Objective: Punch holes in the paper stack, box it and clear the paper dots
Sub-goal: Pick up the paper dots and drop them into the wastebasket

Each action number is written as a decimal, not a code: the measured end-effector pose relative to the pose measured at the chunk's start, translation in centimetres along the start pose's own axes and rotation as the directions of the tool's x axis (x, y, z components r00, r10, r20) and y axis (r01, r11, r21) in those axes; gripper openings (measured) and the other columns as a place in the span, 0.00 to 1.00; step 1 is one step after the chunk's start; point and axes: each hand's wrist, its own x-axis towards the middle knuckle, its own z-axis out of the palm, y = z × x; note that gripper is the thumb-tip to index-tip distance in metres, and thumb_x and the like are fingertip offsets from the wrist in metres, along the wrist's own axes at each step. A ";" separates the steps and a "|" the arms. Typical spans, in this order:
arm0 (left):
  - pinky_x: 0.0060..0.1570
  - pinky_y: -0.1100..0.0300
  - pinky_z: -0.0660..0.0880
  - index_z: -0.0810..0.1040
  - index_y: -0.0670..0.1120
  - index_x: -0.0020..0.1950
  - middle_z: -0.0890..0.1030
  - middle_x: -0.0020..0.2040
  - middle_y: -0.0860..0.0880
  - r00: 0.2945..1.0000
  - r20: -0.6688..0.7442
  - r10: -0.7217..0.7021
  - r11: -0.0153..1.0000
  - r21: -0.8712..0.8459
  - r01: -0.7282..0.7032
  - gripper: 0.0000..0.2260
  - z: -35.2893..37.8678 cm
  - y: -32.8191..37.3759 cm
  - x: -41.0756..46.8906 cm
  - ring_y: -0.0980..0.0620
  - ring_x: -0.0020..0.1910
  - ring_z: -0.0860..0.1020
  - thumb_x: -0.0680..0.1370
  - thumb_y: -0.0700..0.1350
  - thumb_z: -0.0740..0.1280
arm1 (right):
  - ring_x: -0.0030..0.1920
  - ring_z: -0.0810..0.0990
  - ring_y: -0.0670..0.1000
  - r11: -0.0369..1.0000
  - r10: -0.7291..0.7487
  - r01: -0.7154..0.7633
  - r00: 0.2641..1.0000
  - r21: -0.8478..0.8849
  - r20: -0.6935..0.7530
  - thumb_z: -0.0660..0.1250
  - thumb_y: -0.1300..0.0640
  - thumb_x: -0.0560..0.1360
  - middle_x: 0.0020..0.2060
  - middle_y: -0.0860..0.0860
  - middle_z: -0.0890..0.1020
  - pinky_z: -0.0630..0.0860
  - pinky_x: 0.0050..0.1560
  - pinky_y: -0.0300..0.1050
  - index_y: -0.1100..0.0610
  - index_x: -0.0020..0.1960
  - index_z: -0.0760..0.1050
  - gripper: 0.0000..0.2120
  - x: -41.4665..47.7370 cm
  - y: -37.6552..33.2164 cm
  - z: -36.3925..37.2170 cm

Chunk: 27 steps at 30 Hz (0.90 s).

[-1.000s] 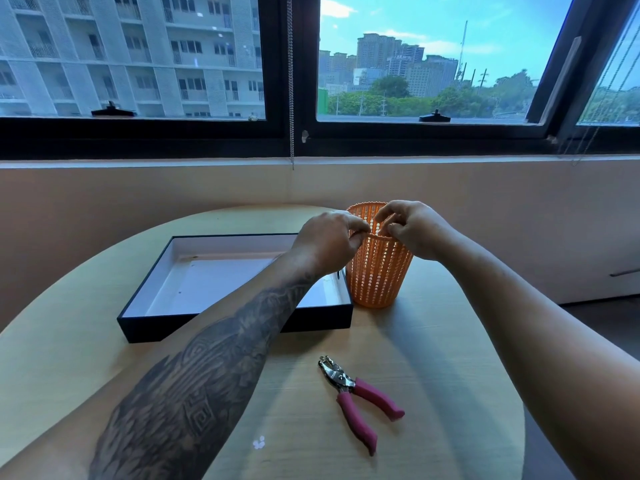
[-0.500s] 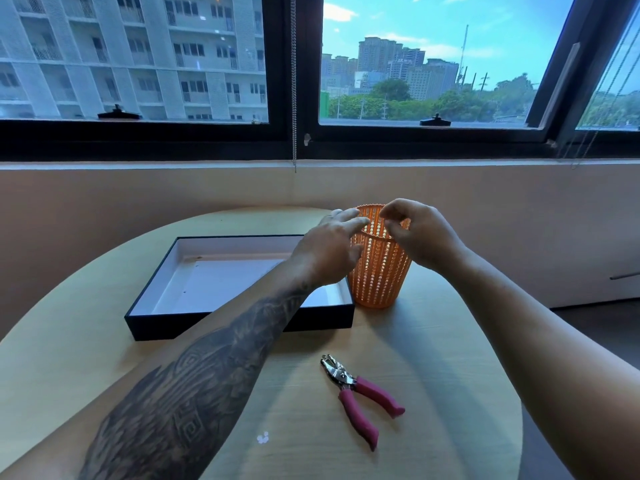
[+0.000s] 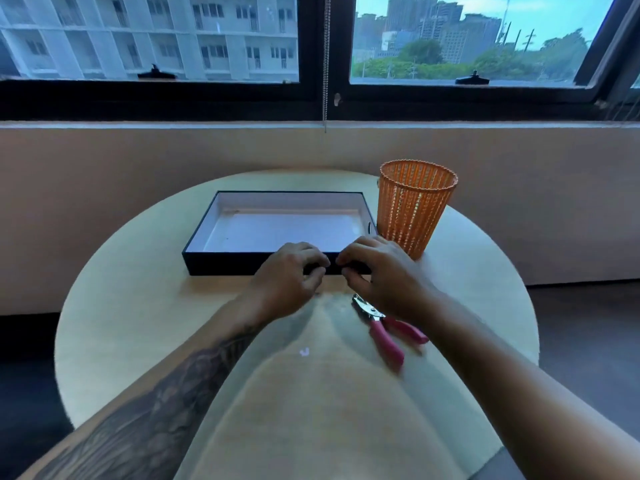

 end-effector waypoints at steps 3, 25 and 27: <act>0.57 0.51 0.75 0.84 0.50 0.53 0.82 0.54 0.55 0.998 0.016 -0.060 0.998 0.015 0.060 0.08 0.2 -1.9 -2.9 0.52 0.56 0.76 0.78 0.45 0.67 | 0.52 0.78 0.48 0.998 -0.022 0.016 0.994 0.054 0.108 0.68 0.53 0.77 0.50 0.46 0.82 0.73 0.52 0.45 0.49 0.55 0.82 0.08 -2.3 -2.5 2.9; 0.61 0.52 0.71 0.83 0.49 0.52 0.81 0.55 0.53 0.990 -0.048 -0.136 0.990 0.037 0.138 0.09 2.5 -3.4 -7.3 0.49 0.58 0.75 0.77 0.42 0.64 | 0.45 0.78 0.52 0.982 -0.097 0.133 0.964 -0.132 0.249 0.67 0.49 0.78 0.40 0.47 0.79 0.75 0.40 0.49 0.50 0.46 0.82 0.08 -4.7 -5.8 7.2; 0.61 0.51 0.71 0.83 0.50 0.51 0.81 0.55 0.54 0.990 -0.049 -0.136 0.990 0.038 0.138 0.09 2.6 -3.5 -7.3 0.49 0.58 0.75 0.77 0.42 0.64 | 0.41 0.78 0.53 0.970 -0.117 0.163 0.962 -0.179 0.247 0.66 0.52 0.78 0.37 0.48 0.78 0.72 0.36 0.48 0.52 0.43 0.81 0.08 -4.7 -6.1 7.4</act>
